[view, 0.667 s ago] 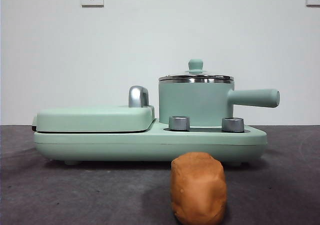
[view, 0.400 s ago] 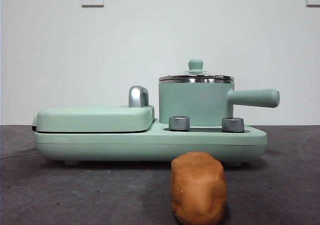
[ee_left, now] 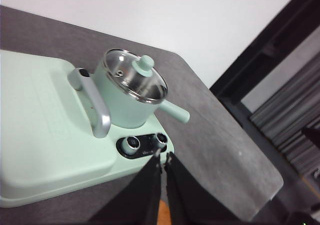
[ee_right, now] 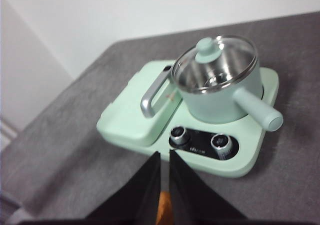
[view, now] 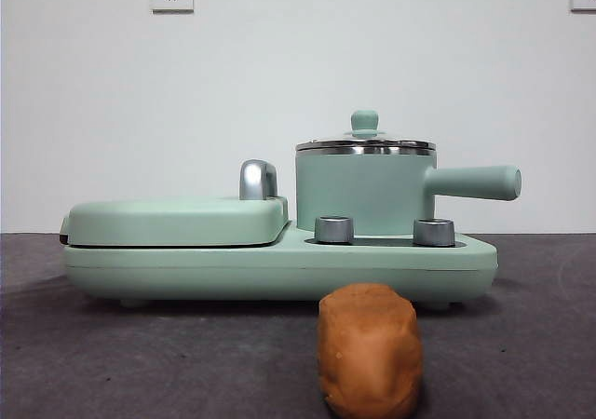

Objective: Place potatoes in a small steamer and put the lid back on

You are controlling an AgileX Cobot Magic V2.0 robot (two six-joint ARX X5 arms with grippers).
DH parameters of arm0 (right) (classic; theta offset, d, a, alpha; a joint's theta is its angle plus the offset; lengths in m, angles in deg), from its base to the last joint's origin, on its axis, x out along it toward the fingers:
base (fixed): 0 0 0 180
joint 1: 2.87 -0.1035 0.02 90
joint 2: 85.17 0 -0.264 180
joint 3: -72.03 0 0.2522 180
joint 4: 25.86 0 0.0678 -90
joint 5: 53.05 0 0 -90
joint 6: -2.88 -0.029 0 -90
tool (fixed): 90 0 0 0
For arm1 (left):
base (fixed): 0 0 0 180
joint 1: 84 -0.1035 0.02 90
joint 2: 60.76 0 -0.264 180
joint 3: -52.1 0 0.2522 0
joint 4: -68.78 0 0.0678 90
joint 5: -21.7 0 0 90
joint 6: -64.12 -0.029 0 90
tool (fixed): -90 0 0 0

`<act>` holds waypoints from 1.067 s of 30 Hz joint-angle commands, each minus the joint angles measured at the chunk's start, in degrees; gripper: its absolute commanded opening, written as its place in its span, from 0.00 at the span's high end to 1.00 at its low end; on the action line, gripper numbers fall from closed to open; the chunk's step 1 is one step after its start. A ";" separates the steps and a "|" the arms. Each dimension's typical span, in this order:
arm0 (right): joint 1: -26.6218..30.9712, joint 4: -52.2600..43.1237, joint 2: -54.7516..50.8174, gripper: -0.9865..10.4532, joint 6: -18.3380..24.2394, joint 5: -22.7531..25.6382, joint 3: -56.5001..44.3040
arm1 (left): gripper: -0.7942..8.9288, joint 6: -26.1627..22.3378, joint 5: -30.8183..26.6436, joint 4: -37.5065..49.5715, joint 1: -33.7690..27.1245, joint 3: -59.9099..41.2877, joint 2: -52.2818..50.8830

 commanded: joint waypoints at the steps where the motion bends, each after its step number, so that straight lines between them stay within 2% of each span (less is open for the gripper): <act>1: -0.02 1.62 2.25 0.89 4.79 -0.77 2.84 | 0.89 -4.15 0.20 -1.64 1.07 3.28 2.38; 4: -0.02 2.14 3.87 0.89 5.35 -2.38 4.26 | 0.87 -4.63 0.42 -3.32 2.62 6.03 4.70; 8: -0.02 2.14 4.57 0.89 5.77 -4.24 4.74 | 0.80 -6.05 0.42 -4.39 4.96 8.98 7.43; 11: -0.02 2.14 4.57 0.87 5.77 -4.76 4.74 | 0.71 -7.10 0.42 -4.52 6.54 10.34 9.16; 13: -0.02 2.14 4.57 0.78 5.77 -4.76 4.74 | 0.59 -7.06 0.42 -4.52 7.50 10.60 10.25; 15: -0.02 2.14 4.57 0.67 5.77 -4.76 4.74 | 0.53 -7.06 0.42 -4.57 8.39 10.60 11.15; 16: -0.02 2.14 4.57 0.62 5.75 -4.79 4.74 | 0.52 -7.04 0.42 -4.55 8.98 10.60 11.78; 20: -0.02 2.12 4.57 0.53 5.79 -4.74 4.74 | 0.52 -6.95 0.42 -3.19 10.93 10.60 14.56; 23: -0.02 2.12 4.57 0.53 5.79 -4.76 4.74 | 0.52 -6.91 0.33 -2.40 12.59 11.28 17.68; 27: -0.02 2.12 4.57 0.53 5.79 -4.72 4.74 | 0.46 -7.32 0.04 -1.62 15.08 13.75 23.80; 32: -0.02 2.12 4.57 0.53 5.79 -4.72 4.74 | 0.46 -11.28 -1.92 -1.51 18.67 19.61 33.42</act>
